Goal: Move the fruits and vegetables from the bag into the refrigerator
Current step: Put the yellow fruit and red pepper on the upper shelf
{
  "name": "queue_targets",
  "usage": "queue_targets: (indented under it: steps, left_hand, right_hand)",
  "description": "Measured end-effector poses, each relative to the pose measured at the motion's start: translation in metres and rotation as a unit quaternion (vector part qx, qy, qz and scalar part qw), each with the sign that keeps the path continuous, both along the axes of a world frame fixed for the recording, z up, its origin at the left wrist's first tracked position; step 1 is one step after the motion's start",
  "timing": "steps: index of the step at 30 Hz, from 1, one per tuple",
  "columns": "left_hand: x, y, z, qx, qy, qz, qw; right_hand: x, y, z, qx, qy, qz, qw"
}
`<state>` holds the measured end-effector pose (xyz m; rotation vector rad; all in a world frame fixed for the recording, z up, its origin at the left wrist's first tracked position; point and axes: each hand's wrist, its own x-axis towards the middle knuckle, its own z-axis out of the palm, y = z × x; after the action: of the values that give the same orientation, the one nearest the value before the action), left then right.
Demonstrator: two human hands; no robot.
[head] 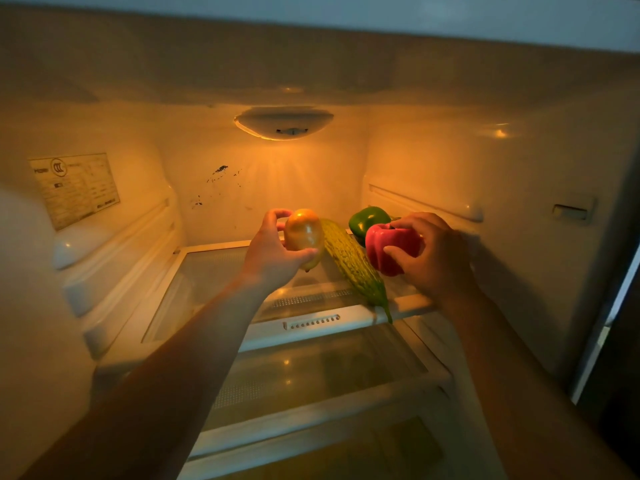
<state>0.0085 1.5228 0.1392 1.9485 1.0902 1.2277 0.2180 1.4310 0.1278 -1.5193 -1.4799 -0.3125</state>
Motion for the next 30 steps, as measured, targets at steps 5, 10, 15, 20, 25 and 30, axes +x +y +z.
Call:
queue_targets:
  steps: [5, 10, 15, 20, 25, 30]
  left_hand:
    - [0.003, 0.009, -0.002, -0.015, 0.026, 0.017, 0.999]
    - [0.006, 0.008, 0.002, 0.011, 0.043, 0.009, 0.999]
    - [0.003, 0.003, 0.007, -0.069, 0.008, -0.017, 0.997]
    - [0.009, 0.004, 0.006, -0.143, 0.022, -0.002, 0.989]
    - [0.012, 0.004, 0.005, -0.145, 0.025, -0.012, 0.989]
    - [0.003, 0.000, 0.001, -0.133, 0.059, -0.007, 0.989]
  right_hand:
    - [0.003, 0.007, -0.003, 0.009, -0.013, -0.022, 1.000]
    - [0.005, 0.011, -0.004, 0.004, -0.016, -0.023, 1.000]
    - [0.009, 0.011, -0.003, 0.009, -0.018, -0.014, 1.000]
    - [0.006, 0.013, -0.001, 0.009, -0.024, -0.017, 1.000]
    - [0.004, 0.013, 0.000, 0.013, -0.027, -0.014, 0.999]
    - [0.005, 0.013, -0.001, 0.015, -0.026, -0.010, 0.999]
